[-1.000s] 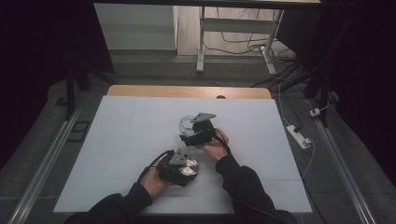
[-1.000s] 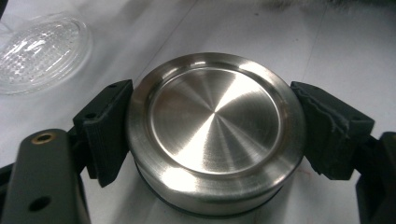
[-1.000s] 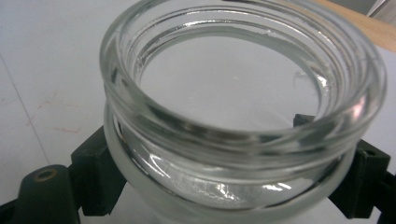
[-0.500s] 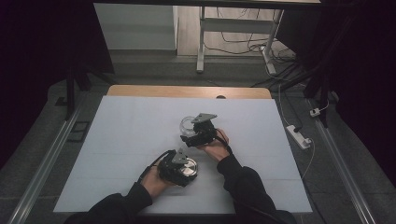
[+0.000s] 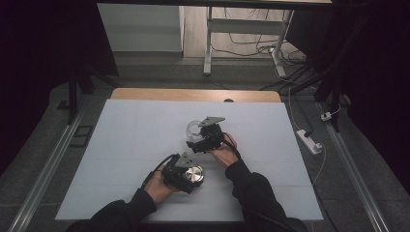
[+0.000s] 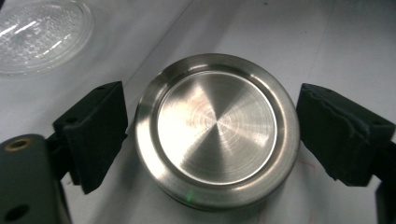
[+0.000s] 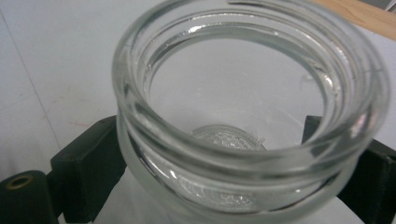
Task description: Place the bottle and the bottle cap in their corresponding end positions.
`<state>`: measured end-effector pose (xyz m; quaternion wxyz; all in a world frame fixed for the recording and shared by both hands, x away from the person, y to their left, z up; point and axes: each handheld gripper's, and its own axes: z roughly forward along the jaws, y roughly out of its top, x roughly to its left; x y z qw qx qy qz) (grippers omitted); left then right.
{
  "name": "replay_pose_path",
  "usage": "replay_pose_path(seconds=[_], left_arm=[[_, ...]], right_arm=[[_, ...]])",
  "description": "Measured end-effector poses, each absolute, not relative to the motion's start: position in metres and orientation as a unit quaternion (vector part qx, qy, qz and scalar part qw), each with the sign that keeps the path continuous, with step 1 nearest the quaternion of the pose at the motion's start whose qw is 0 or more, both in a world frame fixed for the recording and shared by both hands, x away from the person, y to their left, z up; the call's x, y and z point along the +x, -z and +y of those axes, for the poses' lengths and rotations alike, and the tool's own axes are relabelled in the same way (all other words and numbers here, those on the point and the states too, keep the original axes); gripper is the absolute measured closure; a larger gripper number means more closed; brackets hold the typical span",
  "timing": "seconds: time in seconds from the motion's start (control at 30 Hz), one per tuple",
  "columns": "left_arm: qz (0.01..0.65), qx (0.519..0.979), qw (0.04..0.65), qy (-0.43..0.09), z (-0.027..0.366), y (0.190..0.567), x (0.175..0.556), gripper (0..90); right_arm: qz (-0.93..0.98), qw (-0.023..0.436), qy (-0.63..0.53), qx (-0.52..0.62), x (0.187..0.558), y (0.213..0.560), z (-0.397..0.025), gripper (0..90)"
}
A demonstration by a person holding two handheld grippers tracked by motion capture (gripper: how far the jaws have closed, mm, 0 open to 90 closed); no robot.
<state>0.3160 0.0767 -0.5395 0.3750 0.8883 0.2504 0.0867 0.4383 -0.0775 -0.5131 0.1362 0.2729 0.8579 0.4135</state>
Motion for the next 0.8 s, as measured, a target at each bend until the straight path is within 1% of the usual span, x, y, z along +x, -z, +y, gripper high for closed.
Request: replay_pose_path(seconds=[0.13,0.33,0.6,0.8], left_arm=[[0.251,0.882,0.389,-0.082,0.080,0.534,0.315,9.1],[0.253,0.880,0.395,-0.075,0.084,0.530,0.313,7.7],[0.252,0.876,0.408,-0.059,0.091,0.524,0.308,4.0],[0.257,0.873,0.412,-0.046,0.099,0.525,0.306,0.3]], right_arm=[[0.856,0.141,-0.418,0.269,0.436,0.509,-0.079,4.8],[0.851,0.139,-0.428,0.272,0.434,0.503,-0.081,3.0],[0.854,0.132,-0.424,0.272,0.432,0.504,-0.083,0.9],[0.854,0.138,-0.420,0.274,0.428,0.505,-0.086,0.3]])
